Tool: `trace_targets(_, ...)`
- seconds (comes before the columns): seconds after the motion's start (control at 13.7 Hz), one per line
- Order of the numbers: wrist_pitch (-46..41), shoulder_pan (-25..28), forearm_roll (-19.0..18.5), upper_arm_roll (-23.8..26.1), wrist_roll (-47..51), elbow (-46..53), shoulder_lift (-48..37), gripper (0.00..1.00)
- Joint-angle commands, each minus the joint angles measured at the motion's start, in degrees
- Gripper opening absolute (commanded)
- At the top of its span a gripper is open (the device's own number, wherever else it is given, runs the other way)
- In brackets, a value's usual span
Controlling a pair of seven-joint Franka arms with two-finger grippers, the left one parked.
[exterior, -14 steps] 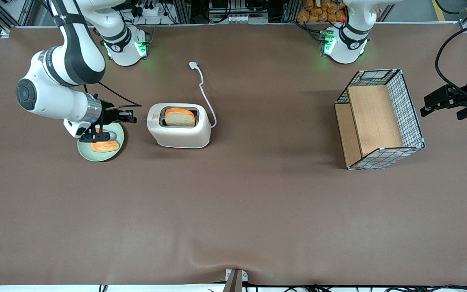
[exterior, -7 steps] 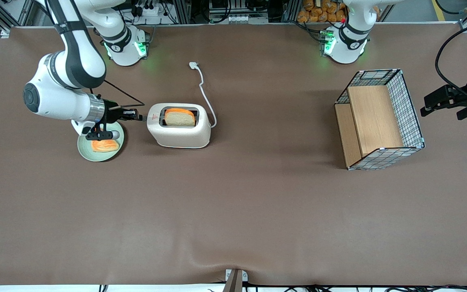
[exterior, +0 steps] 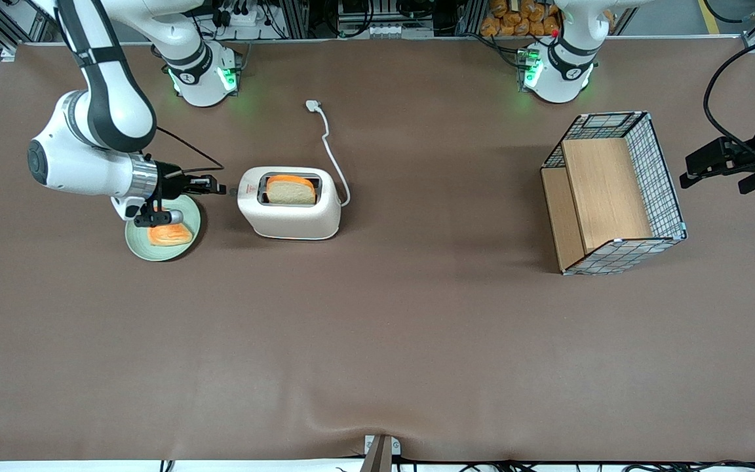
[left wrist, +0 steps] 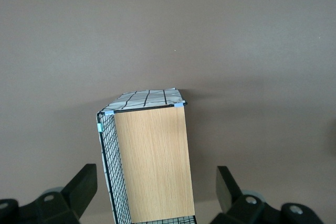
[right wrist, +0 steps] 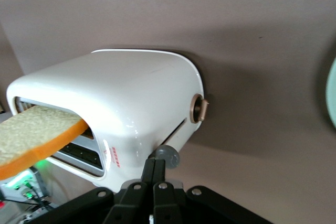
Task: Press toaster button with right arm
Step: 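Lower the right gripper and align it with the toaster's side lever knob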
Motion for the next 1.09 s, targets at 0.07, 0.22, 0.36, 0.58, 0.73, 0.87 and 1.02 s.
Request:
trace_targets(0.07,1.2,-0.1,4.0,0.4,-3.0,-1.0,0.9,0.0)
trace_targets(0.22,1.3,0.3,4.0,0.4,-3.0,-1.0,1.7,0.0)
trace_targets(0.36,1.5,0.1,4.1,0.4,-3.4,-1.0,2.4,0.0)
trace_targets(0.58,1.8,0.3,5.9,0.4,-5.0,-1.0,3.7,0.0)
trace_targets(0.73,1.8,0.1,6.8,0.4,-7.3,-1.0,4.9,0.0)
trace_targets(0.87,1.8,-0.2,7.0,0.4,-8.8,-1.0,5.6,0.0)
trace_targets(1.02,1.8,-0.4,7.0,0.4,-10.4,-1.0,6.2,0.0)
